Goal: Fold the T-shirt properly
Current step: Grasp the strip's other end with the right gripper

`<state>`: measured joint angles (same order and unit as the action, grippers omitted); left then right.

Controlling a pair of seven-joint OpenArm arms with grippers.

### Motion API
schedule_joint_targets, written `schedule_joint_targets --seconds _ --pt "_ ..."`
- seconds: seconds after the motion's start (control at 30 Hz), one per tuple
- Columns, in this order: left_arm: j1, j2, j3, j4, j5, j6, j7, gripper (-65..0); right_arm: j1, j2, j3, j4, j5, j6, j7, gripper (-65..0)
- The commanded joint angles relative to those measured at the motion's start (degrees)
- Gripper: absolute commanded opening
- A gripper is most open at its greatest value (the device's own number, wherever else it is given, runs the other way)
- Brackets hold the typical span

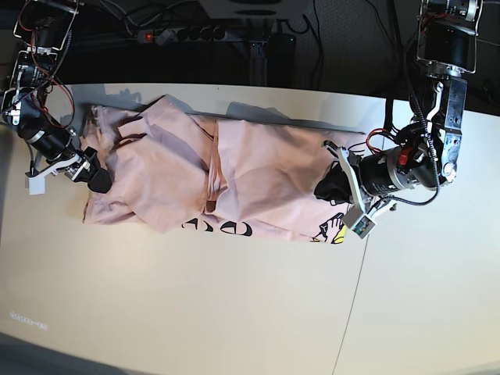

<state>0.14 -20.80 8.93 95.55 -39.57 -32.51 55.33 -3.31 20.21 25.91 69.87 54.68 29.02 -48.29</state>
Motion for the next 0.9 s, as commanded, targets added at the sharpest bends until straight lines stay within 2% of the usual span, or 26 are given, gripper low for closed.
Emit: schedule_joint_targets --seconds 0.0,0.43,0.5,0.6,0.7,0.87 --pt "-0.94 -0.35 -0.28 0.85 -0.87 0.35 -0.81 -62.4 -0.37 -0.13 -0.39 -0.13 -2.38 3.34 -3.41 -20.7" --pt "-0.94 -0.48 -1.05 0.85 -1.62 0.39 0.24 -62.4 -0.35 -1.01 -8.15 -0.13 -3.69 3.32 -3.63 -21.6" --pt "-0.96 -0.52 -1.36 0.85 -1.75 0.39 0.28 -62.4 -0.35 -1.01 -8.44 -0.13 -3.85 3.34 -3.56 -27.6" --pt "-0.94 -0.81 -1.53 0.85 -1.79 0.37 0.42 -62.4 -0.35 -1.01 -8.41 -0.13 -5.57 3.34 -1.27 -40.9" --pt "-0.94 -1.31 -1.53 0.85 -1.77 0.37 0.42 -62.4 -0.35 -1.01 -8.41 -0.13 -7.08 3.34 0.50 -63.5" --pt "-0.98 -2.27 -1.66 0.85 -2.84 0.39 0.42 -62.4 -0.28 -0.94 -8.37 -0.13 -15.23 3.34 4.35 -65.0"
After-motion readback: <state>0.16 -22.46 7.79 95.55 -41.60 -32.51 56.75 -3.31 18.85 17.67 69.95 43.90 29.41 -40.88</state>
